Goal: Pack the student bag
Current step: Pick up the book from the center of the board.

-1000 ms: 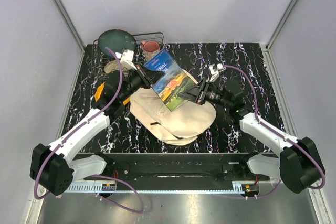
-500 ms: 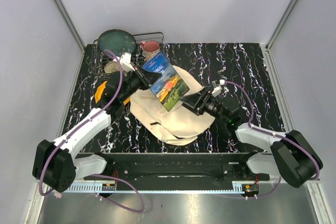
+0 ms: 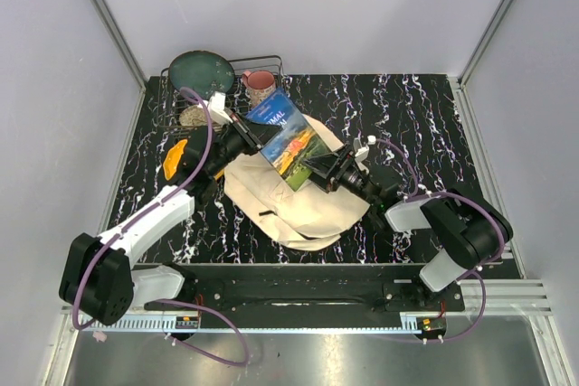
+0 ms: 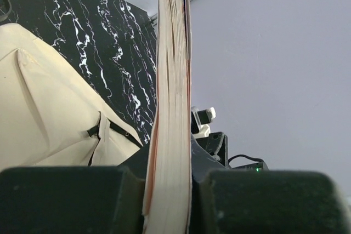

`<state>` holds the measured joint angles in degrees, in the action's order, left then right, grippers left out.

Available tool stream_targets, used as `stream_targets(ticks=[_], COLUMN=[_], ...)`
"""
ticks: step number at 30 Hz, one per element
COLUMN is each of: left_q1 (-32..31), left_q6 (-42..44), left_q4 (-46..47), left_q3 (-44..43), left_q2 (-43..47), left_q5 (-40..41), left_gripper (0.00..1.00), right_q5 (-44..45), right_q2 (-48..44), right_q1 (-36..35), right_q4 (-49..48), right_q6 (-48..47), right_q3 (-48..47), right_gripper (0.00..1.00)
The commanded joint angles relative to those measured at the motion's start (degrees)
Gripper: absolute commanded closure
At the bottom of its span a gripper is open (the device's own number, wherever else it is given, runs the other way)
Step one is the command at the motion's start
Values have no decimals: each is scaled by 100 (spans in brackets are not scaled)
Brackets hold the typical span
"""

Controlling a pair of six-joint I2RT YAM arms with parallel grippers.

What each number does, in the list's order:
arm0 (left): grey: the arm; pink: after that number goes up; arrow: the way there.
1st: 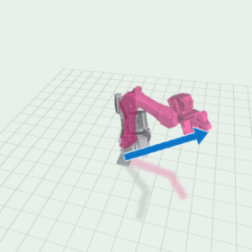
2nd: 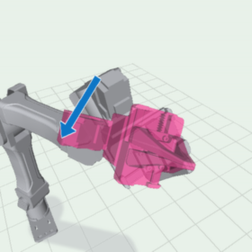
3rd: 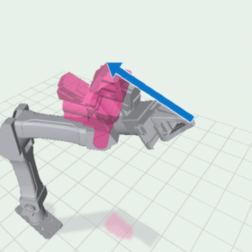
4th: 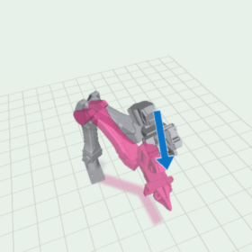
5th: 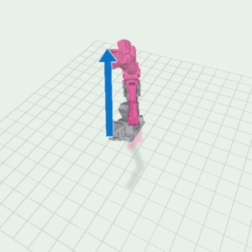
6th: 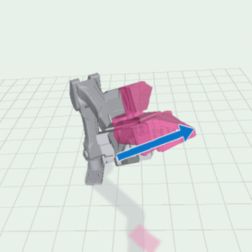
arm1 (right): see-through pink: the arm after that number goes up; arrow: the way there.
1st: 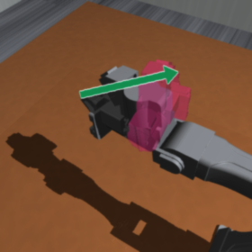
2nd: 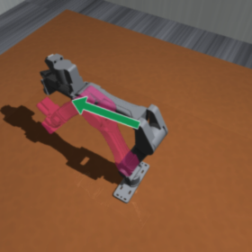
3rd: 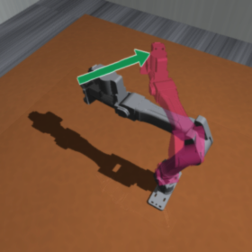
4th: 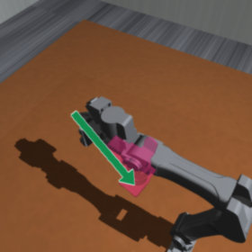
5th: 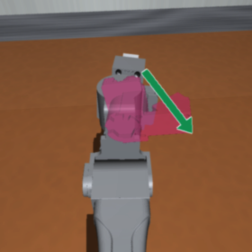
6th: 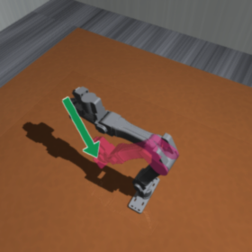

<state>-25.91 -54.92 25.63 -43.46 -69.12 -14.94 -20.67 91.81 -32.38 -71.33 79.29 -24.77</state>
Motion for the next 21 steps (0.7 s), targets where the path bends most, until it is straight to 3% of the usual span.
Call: stream_targets(ticks=[1, 5, 8, 10, 12, 13, 14, 15, 16, 17, 18, 20, 21], left_q1=[-19, -28, -28, -28, -19, -28, -28, -28, -28, -28, -28, -28, -28], left_q6=[-248, -300, -309, -274, -204, -169, -134, -3, 111, 252, 549, 876, 1234], left_q4=[821, 909, 935, 918, 804, 743, 681, 489, 330, 172, -203, -601, -994], left_q3=[-48, 13, 31, 40, 48, 31, 5, -22, -57, -153, -189, -329, -364], left_q2=[136, 57, 22, 30, 48, 48, 74, 92, 127, 214, 267, 486, 574], left_q5=[-229, -281, -317, -317, -299, -299, -290, -290, -255, -116, -62, 235, 385], left_gripper=[100, 100, 100, 100, 100, 100, 97, 86, 64, 25, 13, 1, 1], right_q5=[36, -42, -43, -25, 27, 28, 28, 45, 54, 167, 281, 823, 1080], right_q2=[-154, -164, -163, -268, -348, -452, -514, -585, -803, -979, -1190, -2064, -2419], right_q1=[-40, -40, -49, -40, -40, -49, -40, -40, -49, -40, -40, -40, -40], right_q4=[-1243, -1251, -1445, -1445, -1402, -1375, -1305, -1104, -920, -665, 51, 1072, 2487], right_q6=[-123, -89, 52, 34, 17, 8, -27, -53, -193, -316, -465, -1018, -1229], right_q3=[-291, -379, -362, -344, -283, -282, -256, -256, -239, -186, -142, -72, -115], right_gripper=[18, 24, 38, 57, 69, 83, 89, 97, 100, 100, 100, 100, 100])
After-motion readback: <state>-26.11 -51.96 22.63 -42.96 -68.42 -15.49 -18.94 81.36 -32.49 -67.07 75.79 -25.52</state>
